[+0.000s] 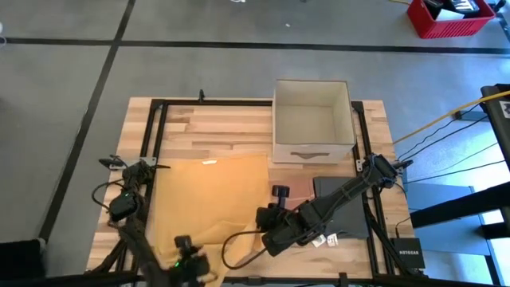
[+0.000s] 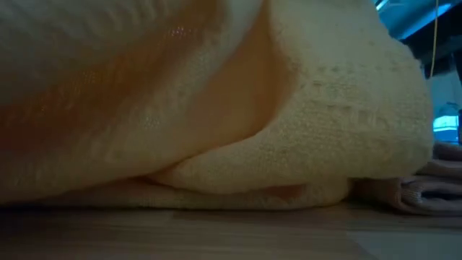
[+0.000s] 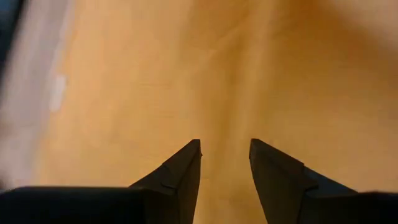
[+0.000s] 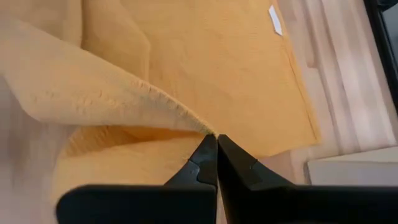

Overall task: Fold towel
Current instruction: Fold the yellow towel

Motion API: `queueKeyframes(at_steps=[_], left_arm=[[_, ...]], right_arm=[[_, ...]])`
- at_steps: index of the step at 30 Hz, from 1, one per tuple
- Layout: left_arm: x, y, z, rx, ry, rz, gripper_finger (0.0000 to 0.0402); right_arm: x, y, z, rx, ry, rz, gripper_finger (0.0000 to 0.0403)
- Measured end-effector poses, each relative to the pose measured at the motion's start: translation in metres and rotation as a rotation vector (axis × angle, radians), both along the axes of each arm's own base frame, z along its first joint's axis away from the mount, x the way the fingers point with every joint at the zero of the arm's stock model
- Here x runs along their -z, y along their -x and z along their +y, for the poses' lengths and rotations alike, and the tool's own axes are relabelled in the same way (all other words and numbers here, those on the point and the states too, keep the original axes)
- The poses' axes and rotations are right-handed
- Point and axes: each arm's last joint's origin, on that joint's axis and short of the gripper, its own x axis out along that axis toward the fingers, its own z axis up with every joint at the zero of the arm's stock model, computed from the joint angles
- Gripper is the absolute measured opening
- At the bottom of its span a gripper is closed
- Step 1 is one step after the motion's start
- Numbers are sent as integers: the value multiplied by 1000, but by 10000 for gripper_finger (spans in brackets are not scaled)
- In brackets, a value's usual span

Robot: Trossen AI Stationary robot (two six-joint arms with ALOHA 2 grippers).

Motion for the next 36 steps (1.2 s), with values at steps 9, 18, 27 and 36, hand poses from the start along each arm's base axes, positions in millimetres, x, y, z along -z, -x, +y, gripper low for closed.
queueKeyframes(at_steps=[9, 18, 27, 36], left_arm=[[-4, 6, -67, -85, 595, -382, 131], [24, -27, -64, -151, 673, -381, 131], [26, -20, -58, -253, 678, -283, 131], [31, -23, -58, -256, 676, -283, 131]], right_arm=[[0, 0, -2, 0, 2, 14, 5], [0, 0, -2, 1, 7, 7, 5], [0, 0, -2, 1, 6, 6, 5], [0, -1, -1, 1, 2, 0, 5]])
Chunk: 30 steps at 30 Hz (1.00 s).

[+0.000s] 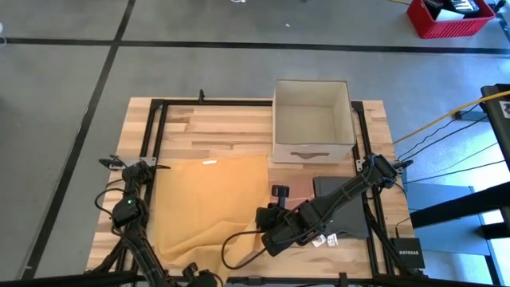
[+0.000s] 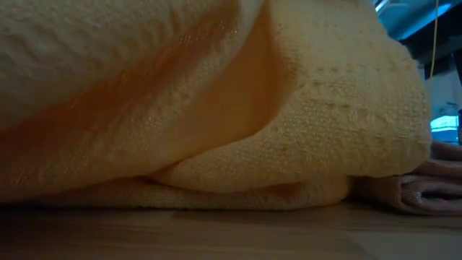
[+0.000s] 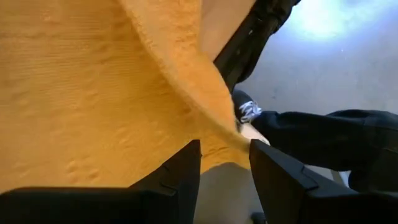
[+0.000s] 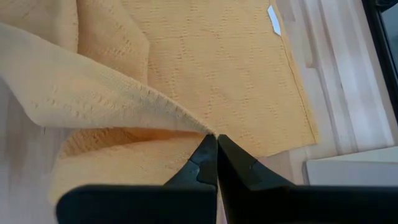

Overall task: Fold towel
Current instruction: Fold the yellow towel

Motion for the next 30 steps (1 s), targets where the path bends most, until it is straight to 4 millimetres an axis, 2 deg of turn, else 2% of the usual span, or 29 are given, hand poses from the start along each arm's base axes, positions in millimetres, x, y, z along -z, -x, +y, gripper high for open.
queueKeyframes(at_steps=[3, 6, 14, 30], left_arm=[[7, -9, -3, 29, 21, -26, 131], [5, -14, -5, 52, 38, -53, 131], [5, -15, -5, 26, 62, -59, 131], [15, -31, 9, -41, 39, -21, 131]], right_arm=[[0, 0, 0, 0, 0, 0, 5], [0, 0, 0, 0, 0, 0, 5], [0, 0, 0, 0, 0, 0, 5], [0, 0, 0, 1, -1, 0, 5]])
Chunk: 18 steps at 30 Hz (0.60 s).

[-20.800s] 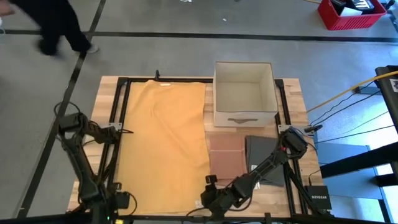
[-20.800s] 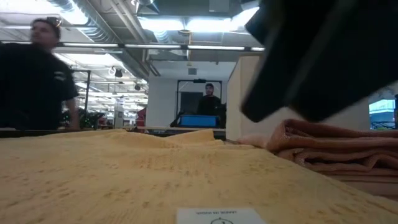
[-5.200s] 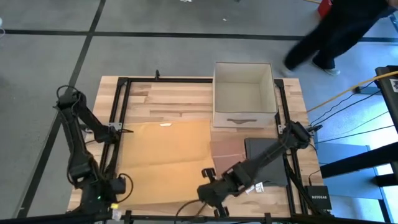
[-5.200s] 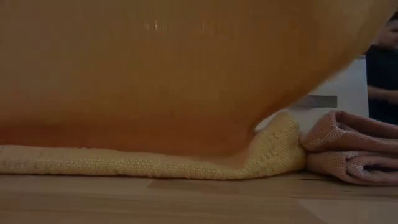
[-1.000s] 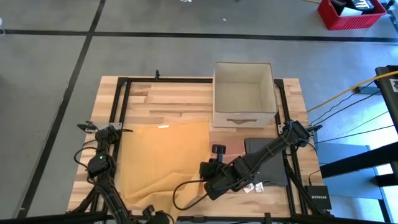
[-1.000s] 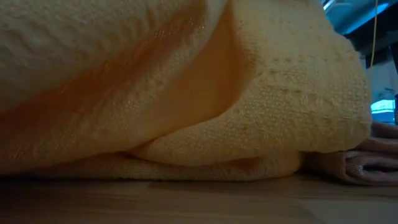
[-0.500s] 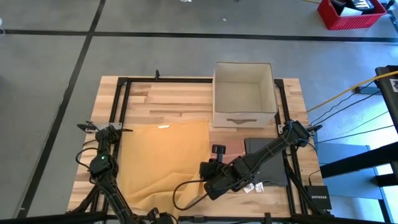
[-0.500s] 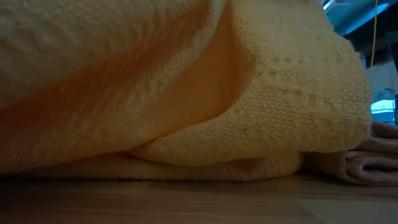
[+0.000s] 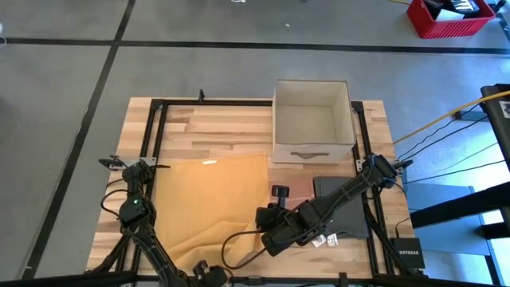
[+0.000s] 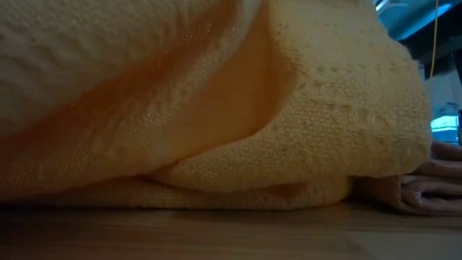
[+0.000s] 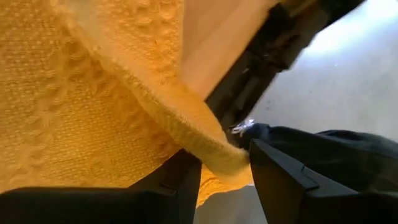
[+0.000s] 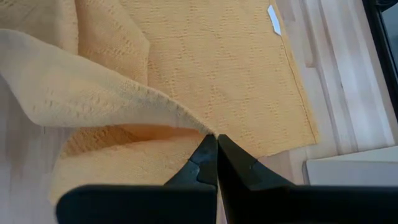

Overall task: Fold towel
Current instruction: Fold the yellow towel

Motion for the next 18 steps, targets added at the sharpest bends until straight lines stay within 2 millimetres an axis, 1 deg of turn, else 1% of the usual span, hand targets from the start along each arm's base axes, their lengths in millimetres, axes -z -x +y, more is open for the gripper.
queueKeyframes(at_steps=[2, 4, 10, 14, 18], left_arm=[[0, 4, -1, 14, -5, 29, 129], [0, 9, -3, 33, -14, 47, 118], [-4, 19, -13, 132, -16, 49, 51], [-5, 19, -13, 191, -52, 51, 10], [-7, 23, -14, 232, -93, 70, 5]], right_arm=[[0, 0, 0, 0, -2, 1, 5], [0, 0, 0, -1, -7, 4, 5], [0, 0, 0, -1, -8, 3, 5], [0, 0, 0, -1, -7, 3, 5], [0, 0, 0, -1, -7, 3, 5]])
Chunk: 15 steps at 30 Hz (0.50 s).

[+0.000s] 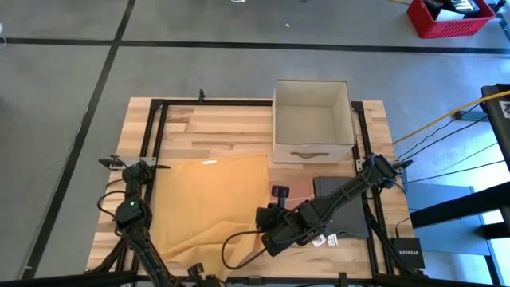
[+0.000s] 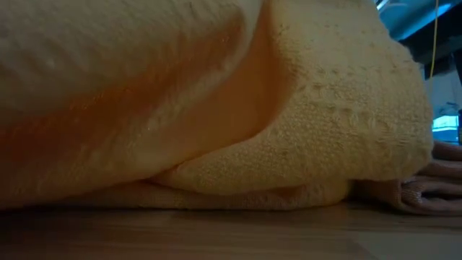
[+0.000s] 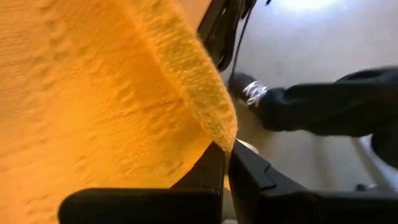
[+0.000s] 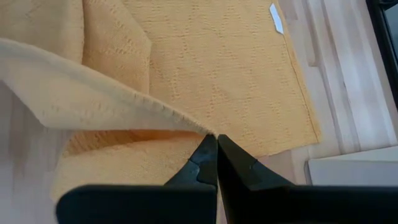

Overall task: Fold towel
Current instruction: Fold the yellow towel

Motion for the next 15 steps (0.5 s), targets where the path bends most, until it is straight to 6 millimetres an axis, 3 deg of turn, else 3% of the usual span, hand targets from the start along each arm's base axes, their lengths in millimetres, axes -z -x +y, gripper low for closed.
queueKeyframes(at_steps=[6, 11, 15], left_arm=[[-34, 22, 1, 36, -150, 99, 2], [-73, 52, 3, 113, -297, 176, 1], [-83, 71, -1, 161, -305, 248, 1]], right_arm=[[-2, 8, 15, -59, 4, -1, 5], [-7, 31, 54, -176, -40, -40, 5], [-8, 51, 89, -268, -89, -101, 5]])
